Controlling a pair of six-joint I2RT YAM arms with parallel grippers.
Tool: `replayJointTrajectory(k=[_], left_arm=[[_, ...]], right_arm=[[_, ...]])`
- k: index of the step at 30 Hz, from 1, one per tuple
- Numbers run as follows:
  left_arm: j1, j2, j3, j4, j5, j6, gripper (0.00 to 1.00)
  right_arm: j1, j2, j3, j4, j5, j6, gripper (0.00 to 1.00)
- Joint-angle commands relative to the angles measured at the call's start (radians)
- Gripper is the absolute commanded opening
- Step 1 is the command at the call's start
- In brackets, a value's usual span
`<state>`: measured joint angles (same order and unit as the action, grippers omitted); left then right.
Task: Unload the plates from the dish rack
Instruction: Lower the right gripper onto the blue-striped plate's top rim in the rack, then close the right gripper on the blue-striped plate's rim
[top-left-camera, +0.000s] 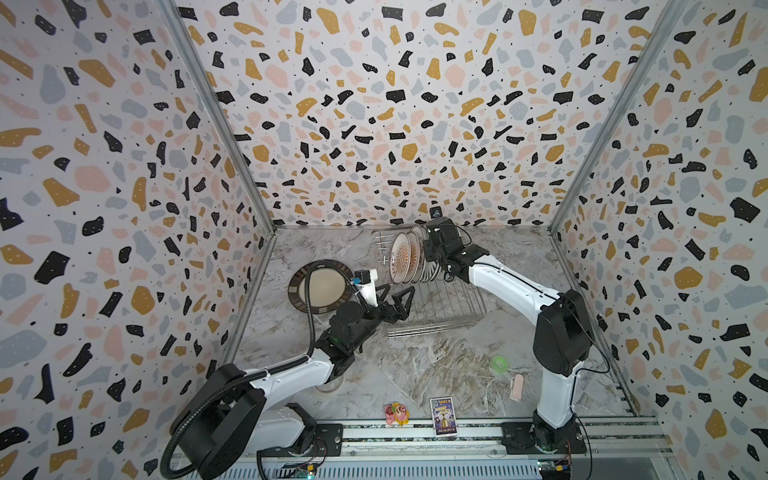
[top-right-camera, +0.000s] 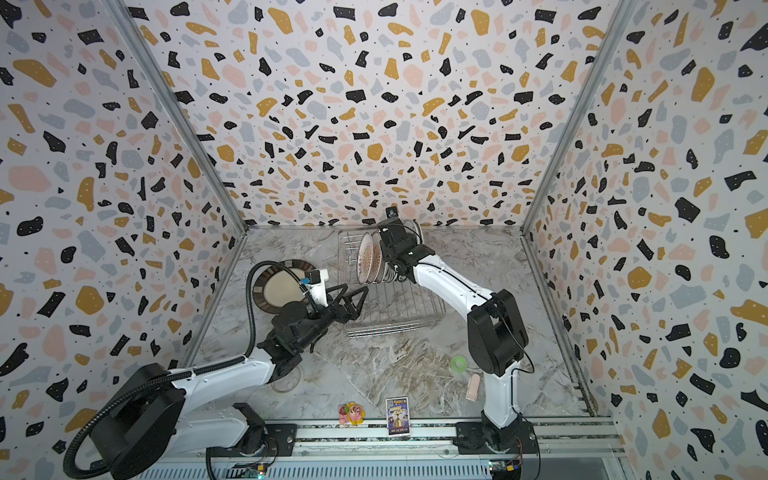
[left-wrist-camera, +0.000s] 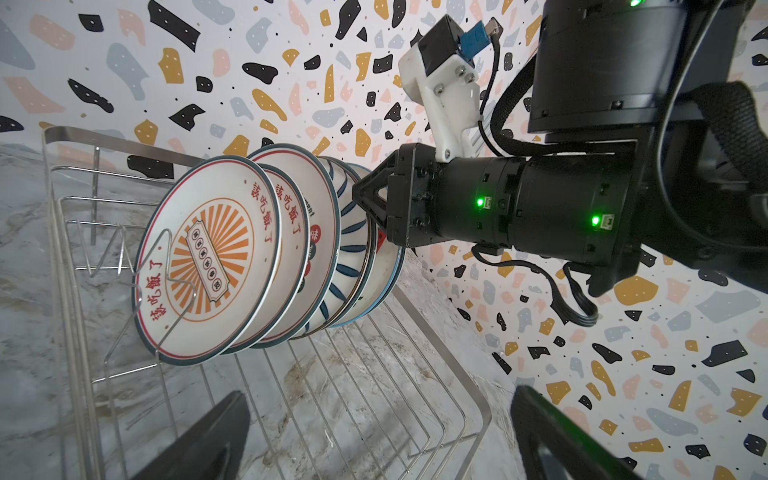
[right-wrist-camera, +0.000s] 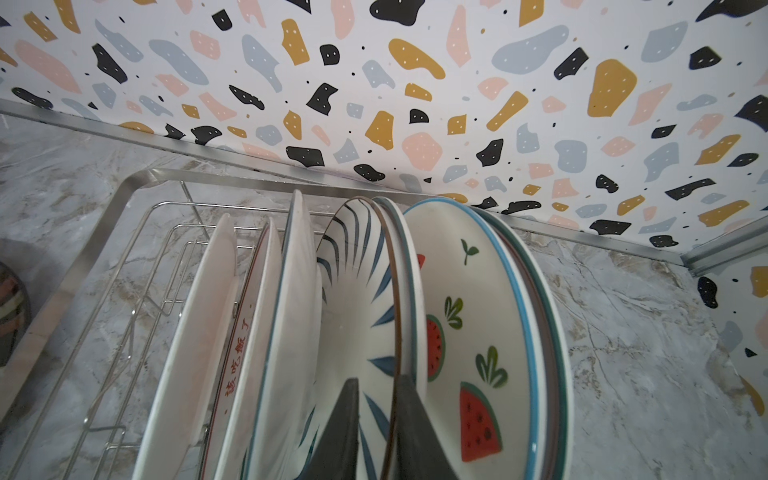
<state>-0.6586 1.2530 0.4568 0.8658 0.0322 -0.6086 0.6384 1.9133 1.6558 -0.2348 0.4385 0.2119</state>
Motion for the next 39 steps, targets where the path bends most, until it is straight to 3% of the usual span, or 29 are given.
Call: replayJointTrajectory(k=[1,17,27,39], left_arm=[[-0.007,-0.006,0.008,0.071,-0.01,0.001,1.0],[-0.007,0.003,0.002,0.084,-0.012,-0.003,1.0],[-0.007,0.01,-0.001,0.09,-0.016,-0.009,1.0],[-0.008,0.031,0.002,0.098,-0.014,-0.017,1.0]], right_arm=[[-0.011,0.002,-0.02,-0.004,-0.109,0.023,0.18],[0.028,-0.093,-0.125,0.056,-0.148,0.037,0.16],[0.092,-0.196,-0.225,0.079,0.002,0.053,0.15],[0.062,-0.284,-0.357,0.127,-0.144,0.104,0.19]])
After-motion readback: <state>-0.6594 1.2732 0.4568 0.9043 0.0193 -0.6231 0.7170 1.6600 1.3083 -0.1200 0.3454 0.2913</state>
